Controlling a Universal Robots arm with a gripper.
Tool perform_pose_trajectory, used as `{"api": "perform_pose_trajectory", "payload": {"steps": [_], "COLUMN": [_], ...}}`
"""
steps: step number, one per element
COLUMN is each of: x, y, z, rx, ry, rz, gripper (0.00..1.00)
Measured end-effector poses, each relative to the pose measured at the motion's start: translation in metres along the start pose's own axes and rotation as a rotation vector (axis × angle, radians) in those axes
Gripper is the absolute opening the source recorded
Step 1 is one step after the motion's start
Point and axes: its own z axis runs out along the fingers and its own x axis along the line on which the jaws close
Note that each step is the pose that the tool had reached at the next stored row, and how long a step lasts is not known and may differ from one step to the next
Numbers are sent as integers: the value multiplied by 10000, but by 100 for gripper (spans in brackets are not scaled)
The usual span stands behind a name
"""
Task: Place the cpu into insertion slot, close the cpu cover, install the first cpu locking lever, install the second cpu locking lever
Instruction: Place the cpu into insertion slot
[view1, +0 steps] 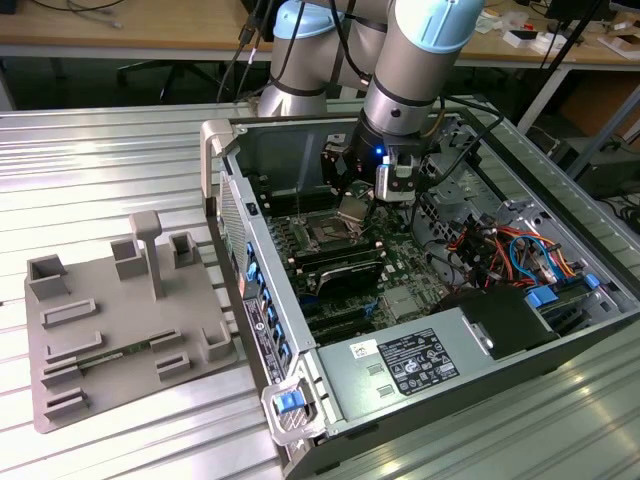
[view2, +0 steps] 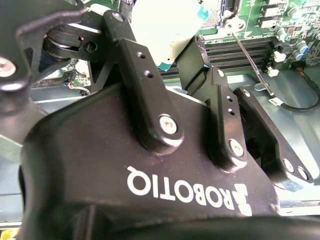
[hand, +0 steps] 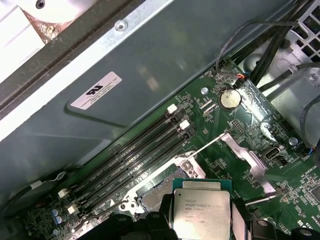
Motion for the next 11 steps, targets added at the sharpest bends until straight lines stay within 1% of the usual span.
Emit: {"api": "perform_pose_trajectory", "payload": {"steps": [11], "x": [0], "y": [0], "z": [0], "rx": [-2], "ry": [-8], "rz": [87], "gripper": [55]}}
